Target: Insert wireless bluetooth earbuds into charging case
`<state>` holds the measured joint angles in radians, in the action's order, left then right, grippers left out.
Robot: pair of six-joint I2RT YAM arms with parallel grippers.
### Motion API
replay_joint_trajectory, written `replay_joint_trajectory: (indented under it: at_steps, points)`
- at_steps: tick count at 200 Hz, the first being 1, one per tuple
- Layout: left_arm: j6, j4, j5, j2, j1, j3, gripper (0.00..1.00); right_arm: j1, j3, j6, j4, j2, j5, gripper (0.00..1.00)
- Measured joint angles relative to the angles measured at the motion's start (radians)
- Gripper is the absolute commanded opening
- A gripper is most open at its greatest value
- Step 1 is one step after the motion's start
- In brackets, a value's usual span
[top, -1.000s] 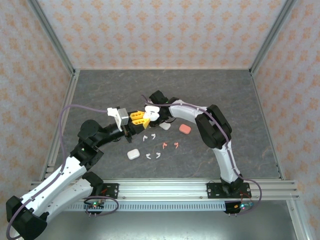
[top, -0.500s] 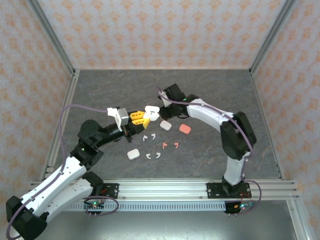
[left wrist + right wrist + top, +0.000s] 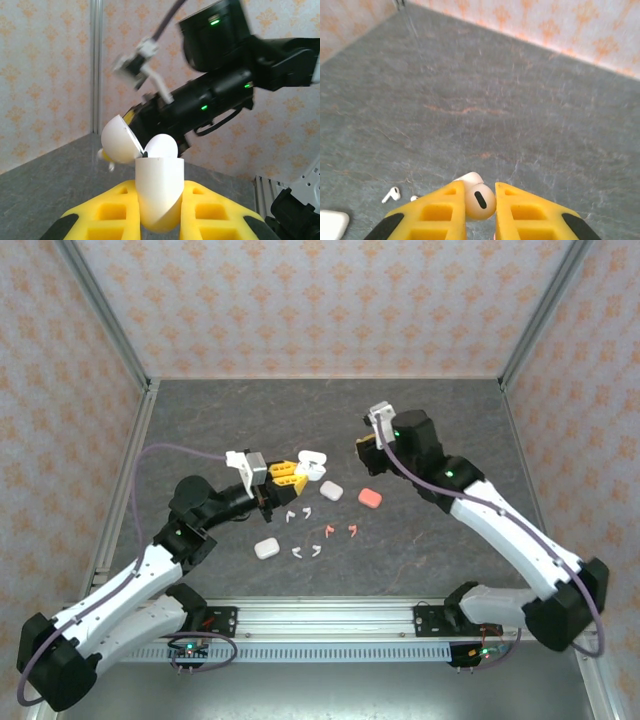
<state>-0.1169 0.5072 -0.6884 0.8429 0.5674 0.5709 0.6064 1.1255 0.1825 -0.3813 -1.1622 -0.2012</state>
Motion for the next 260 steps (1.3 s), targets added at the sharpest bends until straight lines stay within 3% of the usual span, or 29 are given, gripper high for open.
replay_joint_trajectory:
  at_steps: [60,137,260]
  points:
    - [-0.018,0.030,0.002,0.069,0.032,0.000,0.00,0.090,-0.029,0.105,0.067,0.211,-0.008,0.17]
    - [-0.026,0.054,0.018,0.109,0.061,0.024,0.00,0.225,-0.028,0.214,0.091,0.203,-0.004,0.17]
    - [-0.040,0.060,0.018,0.117,0.068,0.035,0.00,0.231,-0.028,0.233,0.091,0.164,-0.024,0.17]
